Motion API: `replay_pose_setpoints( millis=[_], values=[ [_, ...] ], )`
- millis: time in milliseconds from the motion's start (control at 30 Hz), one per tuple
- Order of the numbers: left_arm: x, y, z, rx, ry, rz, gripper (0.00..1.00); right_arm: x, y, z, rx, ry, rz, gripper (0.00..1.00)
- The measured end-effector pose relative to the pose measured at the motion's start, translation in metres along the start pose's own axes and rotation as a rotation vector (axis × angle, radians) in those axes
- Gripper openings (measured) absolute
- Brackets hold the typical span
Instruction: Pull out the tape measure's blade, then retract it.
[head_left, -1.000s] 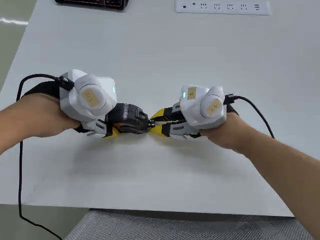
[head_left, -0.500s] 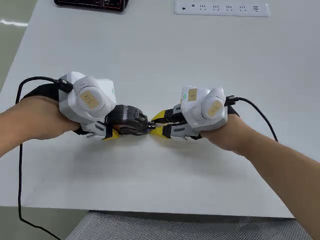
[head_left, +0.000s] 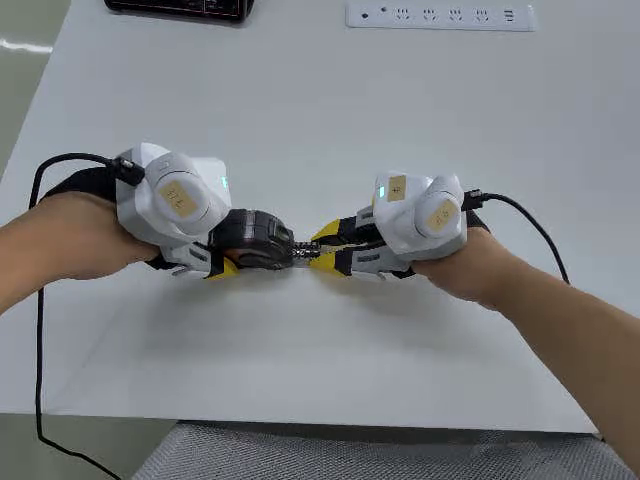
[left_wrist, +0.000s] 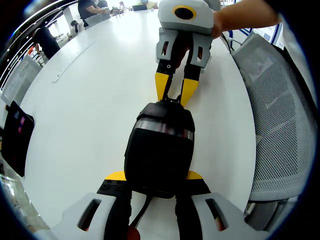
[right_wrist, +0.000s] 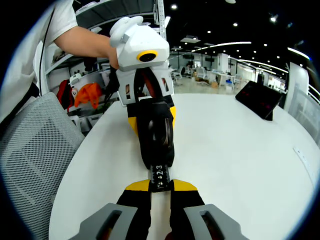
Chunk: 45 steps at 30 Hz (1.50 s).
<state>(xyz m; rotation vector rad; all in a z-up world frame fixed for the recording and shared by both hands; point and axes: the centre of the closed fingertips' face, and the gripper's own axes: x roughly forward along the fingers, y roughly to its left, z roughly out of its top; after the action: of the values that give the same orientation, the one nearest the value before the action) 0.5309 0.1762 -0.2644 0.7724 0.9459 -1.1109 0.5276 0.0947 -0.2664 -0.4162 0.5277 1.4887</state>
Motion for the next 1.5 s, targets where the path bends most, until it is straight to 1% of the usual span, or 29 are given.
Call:
replay_pose_setpoints(
  millis=[400,1200,1500],
  values=[
    [0.0,-0.002,0.0,-0.006,-0.003,-0.001,0.29,-0.014,-0.001,-0.009,0.005,0.013,-0.008,0.1],
    [0.001,-0.001,0.001,-0.007,-0.002,-0.005,0.29,-0.035,0.0,-0.017,0.019,0.019,-0.031,0.1],
    [0.001,-0.002,0.001,-0.004,-0.001,-0.004,0.29,-0.044,-0.002,-0.026,0.025,0.026,-0.04,0.1]
  ],
)
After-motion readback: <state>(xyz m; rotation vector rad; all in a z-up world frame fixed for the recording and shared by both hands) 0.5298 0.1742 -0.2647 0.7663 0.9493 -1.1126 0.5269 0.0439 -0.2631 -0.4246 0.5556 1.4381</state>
